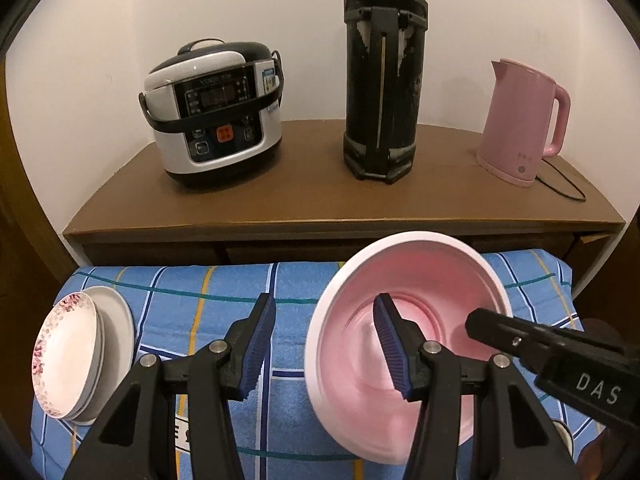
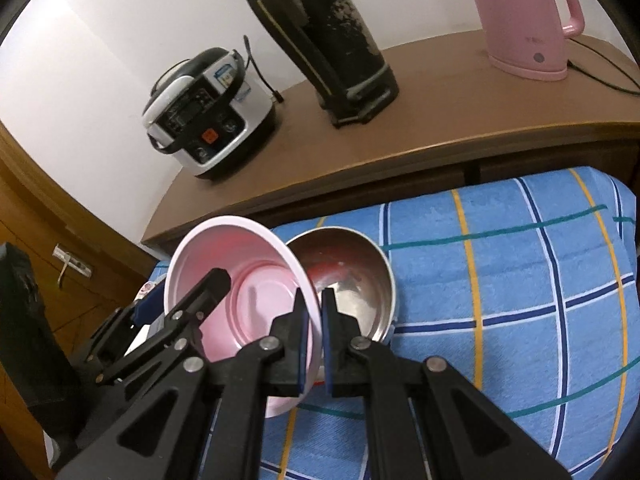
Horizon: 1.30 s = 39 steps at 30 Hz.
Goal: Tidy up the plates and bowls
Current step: 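Lift the pink-and-red bowl with both grippers over the steel bowl, then lower the pink-and-red bowl into the steel bowl and open both grippers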
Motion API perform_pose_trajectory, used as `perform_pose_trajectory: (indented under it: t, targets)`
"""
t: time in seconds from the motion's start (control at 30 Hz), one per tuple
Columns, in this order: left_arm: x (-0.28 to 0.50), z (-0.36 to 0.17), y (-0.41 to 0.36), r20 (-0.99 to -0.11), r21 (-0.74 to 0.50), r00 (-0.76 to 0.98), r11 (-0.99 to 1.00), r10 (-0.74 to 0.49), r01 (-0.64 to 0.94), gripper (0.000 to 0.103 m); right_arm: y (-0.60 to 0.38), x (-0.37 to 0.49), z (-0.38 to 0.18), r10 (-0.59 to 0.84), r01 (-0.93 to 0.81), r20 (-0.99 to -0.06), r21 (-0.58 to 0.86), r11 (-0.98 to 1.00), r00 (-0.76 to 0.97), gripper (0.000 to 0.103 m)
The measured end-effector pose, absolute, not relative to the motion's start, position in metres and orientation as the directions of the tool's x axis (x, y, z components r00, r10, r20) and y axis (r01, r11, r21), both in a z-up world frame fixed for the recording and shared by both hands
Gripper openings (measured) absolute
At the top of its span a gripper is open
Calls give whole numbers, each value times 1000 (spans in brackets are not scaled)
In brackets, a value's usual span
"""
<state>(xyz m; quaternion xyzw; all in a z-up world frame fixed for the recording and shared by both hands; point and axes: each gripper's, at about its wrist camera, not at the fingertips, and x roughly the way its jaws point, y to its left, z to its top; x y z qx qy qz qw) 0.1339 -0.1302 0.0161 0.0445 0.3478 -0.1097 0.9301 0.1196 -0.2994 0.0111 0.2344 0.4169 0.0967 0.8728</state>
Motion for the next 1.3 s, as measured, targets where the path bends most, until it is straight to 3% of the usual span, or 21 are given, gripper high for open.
perform_pose_trajectory:
  t: [0.6,0.93,1.3]
  targets:
    - [155,-7,-135,-695,7,702,974,-157,225,54,-293,137,-11,206,94,-792,314,945,574,8]
    - [176,-32,-136,-737,32,665,976,-123,216,54,-286,146,-19,167,80,-794,261,962,584,9]
    - [191,-60,-130,-801,-80,560,965,-212,251,54,-283,145,-18,150,65,-778,239,969,610,9]
